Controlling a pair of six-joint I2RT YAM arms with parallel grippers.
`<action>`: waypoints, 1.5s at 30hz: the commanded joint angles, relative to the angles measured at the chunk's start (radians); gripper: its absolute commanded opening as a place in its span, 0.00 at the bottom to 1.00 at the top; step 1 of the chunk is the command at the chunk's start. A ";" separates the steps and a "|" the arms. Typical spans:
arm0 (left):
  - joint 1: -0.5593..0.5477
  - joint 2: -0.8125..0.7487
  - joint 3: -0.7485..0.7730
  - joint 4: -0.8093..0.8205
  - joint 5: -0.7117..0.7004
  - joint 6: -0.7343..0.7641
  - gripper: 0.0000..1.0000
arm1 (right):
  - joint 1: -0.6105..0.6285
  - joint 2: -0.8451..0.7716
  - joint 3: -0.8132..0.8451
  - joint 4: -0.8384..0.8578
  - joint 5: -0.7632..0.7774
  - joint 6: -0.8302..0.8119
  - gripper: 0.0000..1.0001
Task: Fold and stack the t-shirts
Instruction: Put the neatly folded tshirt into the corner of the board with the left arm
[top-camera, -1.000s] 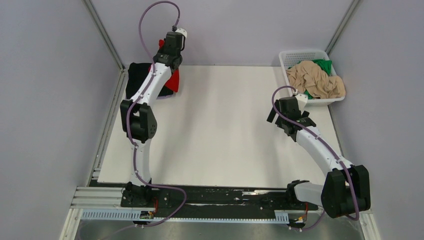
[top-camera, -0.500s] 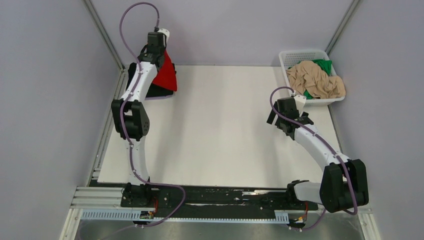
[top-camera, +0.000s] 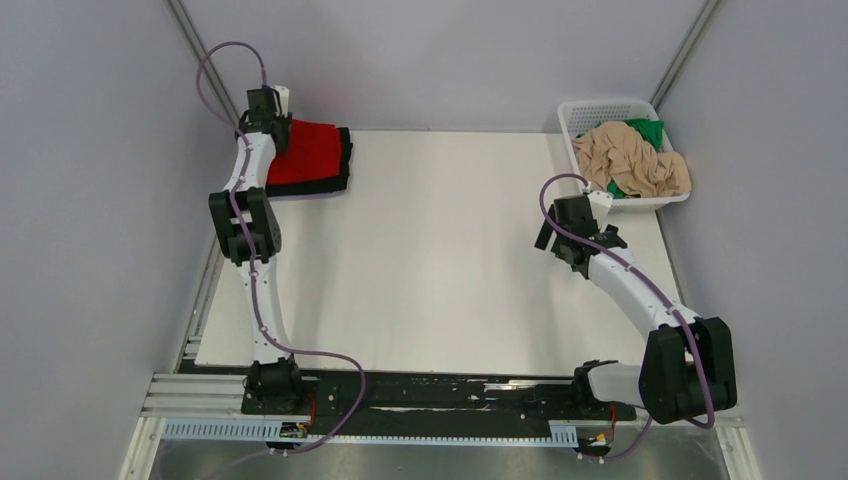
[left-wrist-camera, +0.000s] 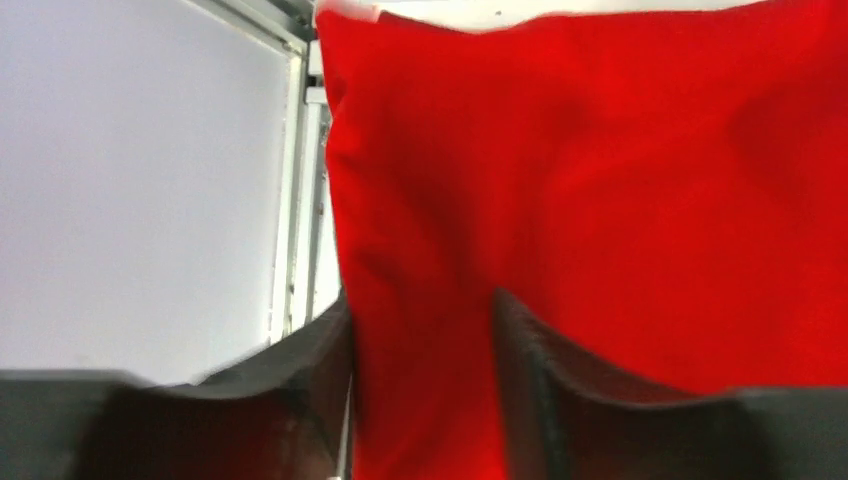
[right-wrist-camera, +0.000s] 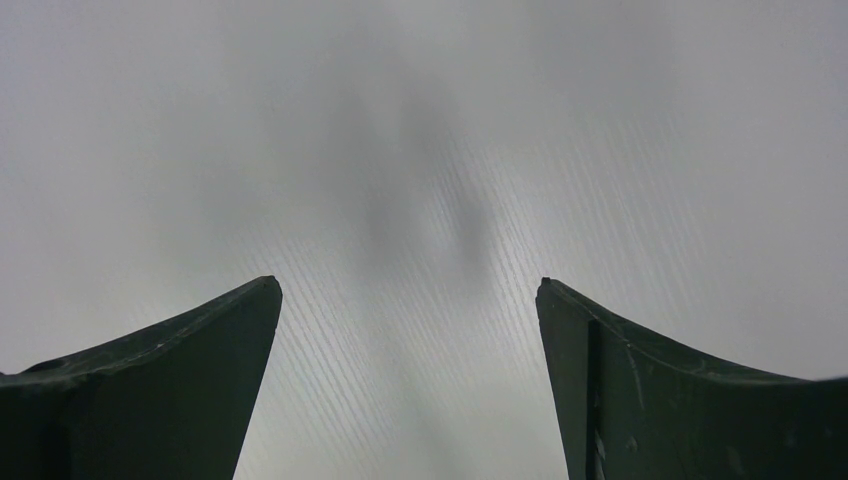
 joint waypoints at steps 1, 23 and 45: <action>0.021 0.041 0.141 0.054 -0.021 -0.048 0.81 | -0.006 -0.008 0.046 -0.013 0.026 0.001 1.00; 0.032 0.015 0.096 0.226 0.181 -0.409 1.00 | -0.004 0.015 0.079 -0.042 0.033 0.020 1.00; 0.069 0.287 0.235 0.386 0.310 -0.660 1.00 | -0.005 0.096 0.114 -0.062 0.047 0.017 1.00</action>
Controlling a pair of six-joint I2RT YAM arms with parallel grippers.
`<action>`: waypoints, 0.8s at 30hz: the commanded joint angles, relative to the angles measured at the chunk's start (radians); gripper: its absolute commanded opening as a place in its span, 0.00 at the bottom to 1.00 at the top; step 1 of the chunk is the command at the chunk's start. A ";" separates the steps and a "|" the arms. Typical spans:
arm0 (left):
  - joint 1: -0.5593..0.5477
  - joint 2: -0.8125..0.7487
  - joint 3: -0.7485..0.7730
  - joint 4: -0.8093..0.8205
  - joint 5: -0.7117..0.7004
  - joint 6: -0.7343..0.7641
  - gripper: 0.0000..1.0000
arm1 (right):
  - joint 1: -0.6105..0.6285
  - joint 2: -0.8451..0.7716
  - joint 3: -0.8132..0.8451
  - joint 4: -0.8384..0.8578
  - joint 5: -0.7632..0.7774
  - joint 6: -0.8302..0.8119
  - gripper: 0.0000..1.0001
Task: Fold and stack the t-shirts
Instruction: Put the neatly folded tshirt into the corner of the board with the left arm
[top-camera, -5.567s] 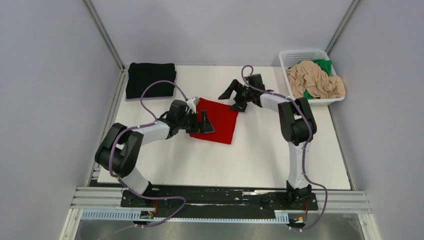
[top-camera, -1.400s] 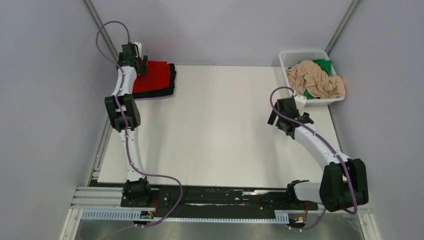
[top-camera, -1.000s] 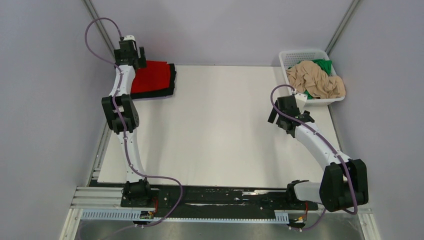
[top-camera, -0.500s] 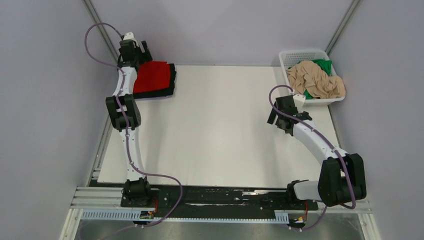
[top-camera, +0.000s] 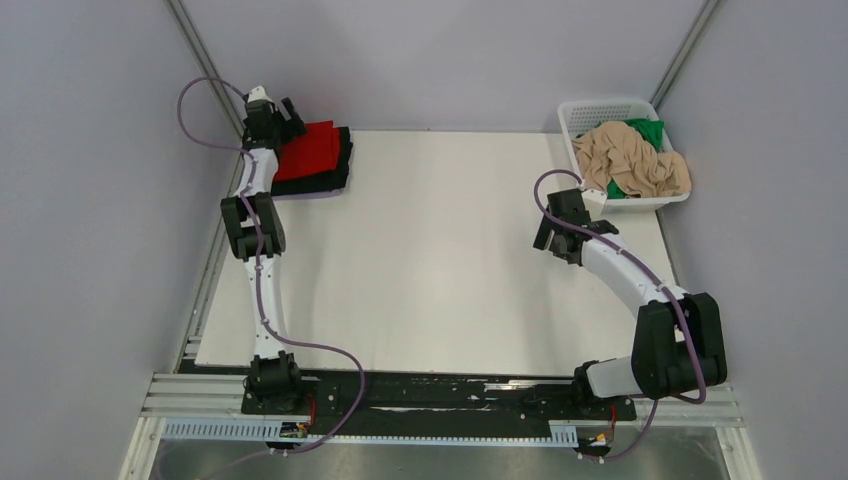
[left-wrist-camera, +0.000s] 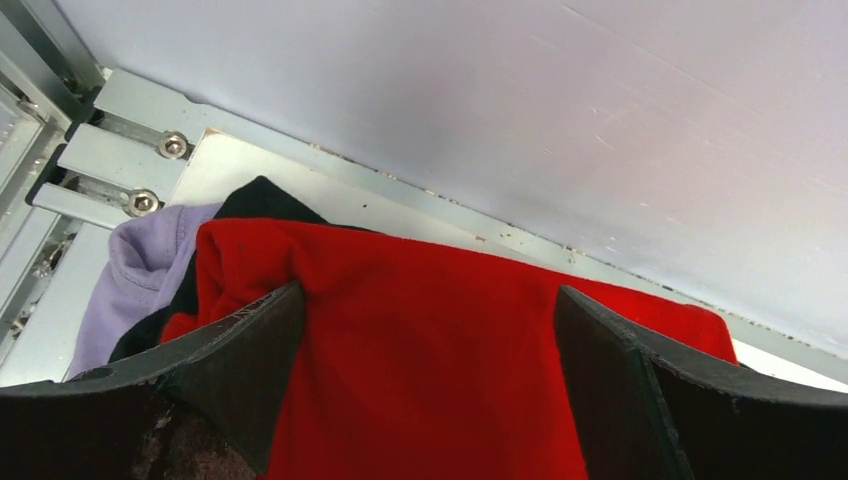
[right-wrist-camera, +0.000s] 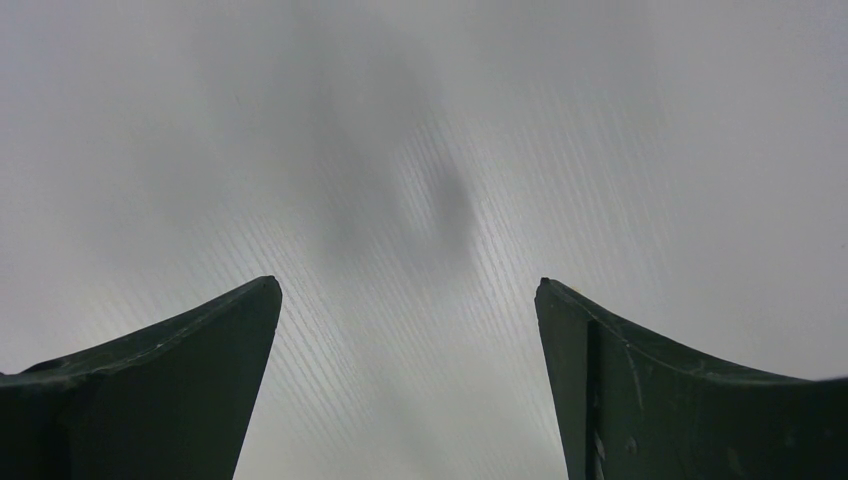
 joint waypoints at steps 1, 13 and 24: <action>0.004 -0.075 -0.012 0.013 0.083 -0.043 1.00 | -0.004 -0.019 0.048 0.007 0.027 0.007 1.00; -0.034 -0.438 -0.253 -0.069 0.176 0.005 1.00 | -0.004 -0.089 0.068 0.043 -0.005 -0.030 1.00; -0.117 -0.735 -0.960 0.249 0.251 -0.197 1.00 | -0.006 -0.126 0.043 0.083 -0.040 -0.020 1.00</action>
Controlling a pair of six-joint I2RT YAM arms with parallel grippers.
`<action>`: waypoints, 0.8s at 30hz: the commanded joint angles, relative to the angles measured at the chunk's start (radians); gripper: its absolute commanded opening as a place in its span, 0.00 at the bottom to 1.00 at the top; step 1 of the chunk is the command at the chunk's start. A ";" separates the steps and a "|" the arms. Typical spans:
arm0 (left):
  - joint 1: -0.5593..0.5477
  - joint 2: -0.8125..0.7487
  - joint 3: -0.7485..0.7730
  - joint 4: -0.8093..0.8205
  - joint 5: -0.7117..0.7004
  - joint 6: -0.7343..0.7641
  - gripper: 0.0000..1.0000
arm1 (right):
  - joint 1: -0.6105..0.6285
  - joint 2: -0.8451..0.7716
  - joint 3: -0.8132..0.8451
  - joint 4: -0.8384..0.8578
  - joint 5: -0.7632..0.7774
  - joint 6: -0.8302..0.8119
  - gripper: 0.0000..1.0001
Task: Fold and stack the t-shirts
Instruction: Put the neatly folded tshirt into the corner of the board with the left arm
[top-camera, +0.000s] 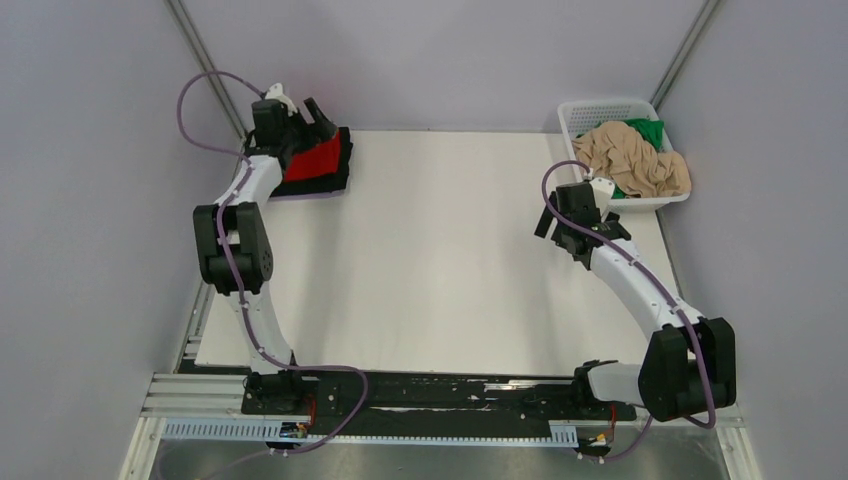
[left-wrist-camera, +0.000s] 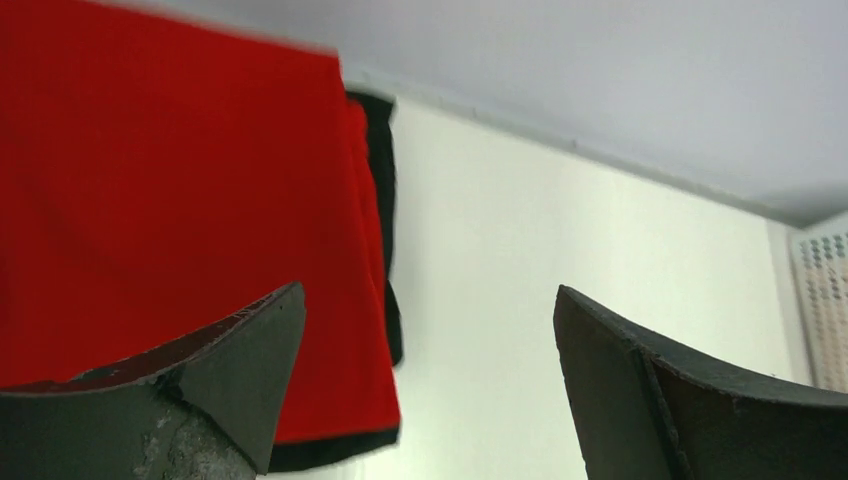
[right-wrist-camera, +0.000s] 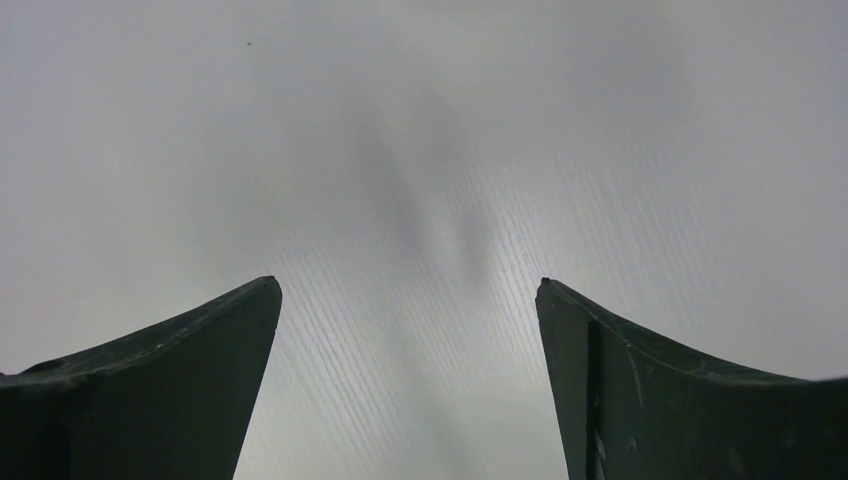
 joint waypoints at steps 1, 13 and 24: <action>-0.023 -0.025 -0.259 0.213 0.089 -0.164 1.00 | -0.007 -0.025 0.013 0.061 -0.013 -0.002 1.00; -0.068 -0.029 -0.355 0.240 0.145 -0.196 1.00 | -0.008 -0.043 0.001 0.069 -0.013 -0.001 1.00; -0.049 -0.338 -0.423 0.089 -0.175 -0.011 1.00 | -0.010 -0.166 -0.035 0.073 -0.012 0.023 1.00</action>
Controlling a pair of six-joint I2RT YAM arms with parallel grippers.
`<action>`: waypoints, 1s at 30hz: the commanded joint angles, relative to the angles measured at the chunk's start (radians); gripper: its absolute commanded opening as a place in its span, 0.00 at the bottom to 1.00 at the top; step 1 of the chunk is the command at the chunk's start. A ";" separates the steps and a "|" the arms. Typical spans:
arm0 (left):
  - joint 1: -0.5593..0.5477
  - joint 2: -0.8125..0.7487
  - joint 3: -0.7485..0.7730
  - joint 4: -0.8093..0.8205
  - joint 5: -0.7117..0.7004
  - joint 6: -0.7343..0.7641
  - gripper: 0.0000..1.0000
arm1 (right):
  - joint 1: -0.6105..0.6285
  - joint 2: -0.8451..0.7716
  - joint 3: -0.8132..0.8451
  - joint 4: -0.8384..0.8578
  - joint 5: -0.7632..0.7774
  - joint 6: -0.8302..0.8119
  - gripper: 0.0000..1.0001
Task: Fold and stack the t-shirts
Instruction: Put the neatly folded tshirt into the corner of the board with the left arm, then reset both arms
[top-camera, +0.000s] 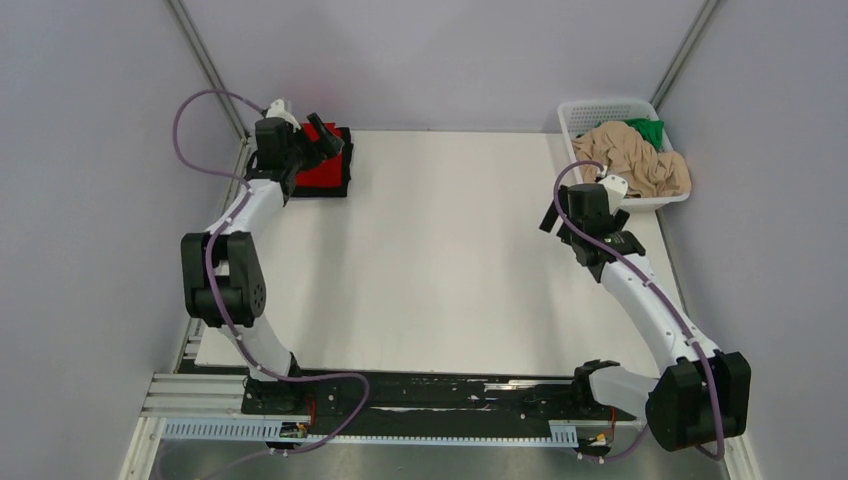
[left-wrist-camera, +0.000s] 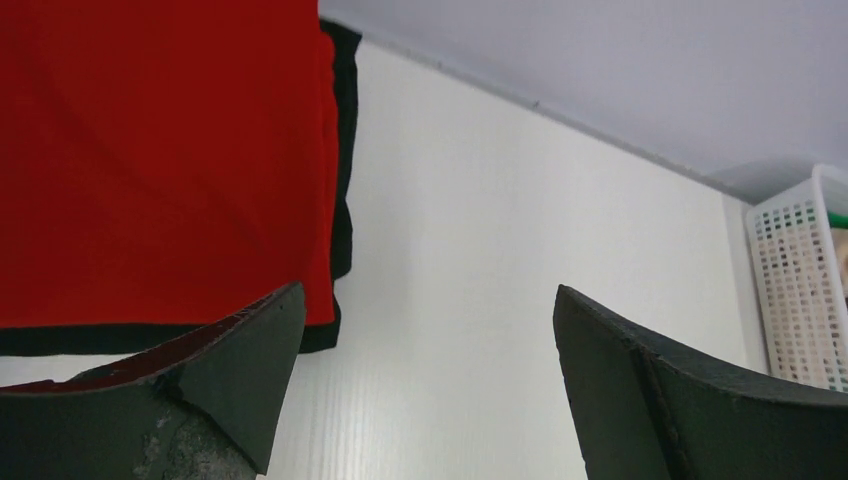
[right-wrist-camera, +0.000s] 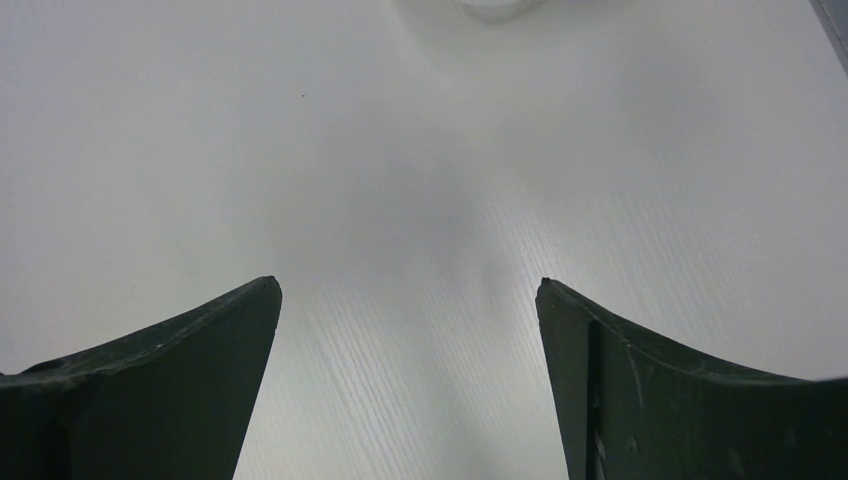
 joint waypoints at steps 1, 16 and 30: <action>0.048 -0.088 -0.001 -0.026 -0.173 0.105 1.00 | -0.006 -0.057 -0.023 0.036 0.000 0.018 1.00; 0.274 0.316 0.208 -0.025 -0.003 0.011 1.00 | -0.010 -0.067 -0.062 0.035 -0.009 0.035 1.00; 0.224 -0.039 0.179 -0.191 0.005 0.062 1.00 | -0.011 -0.172 -0.061 0.026 -0.008 0.076 1.00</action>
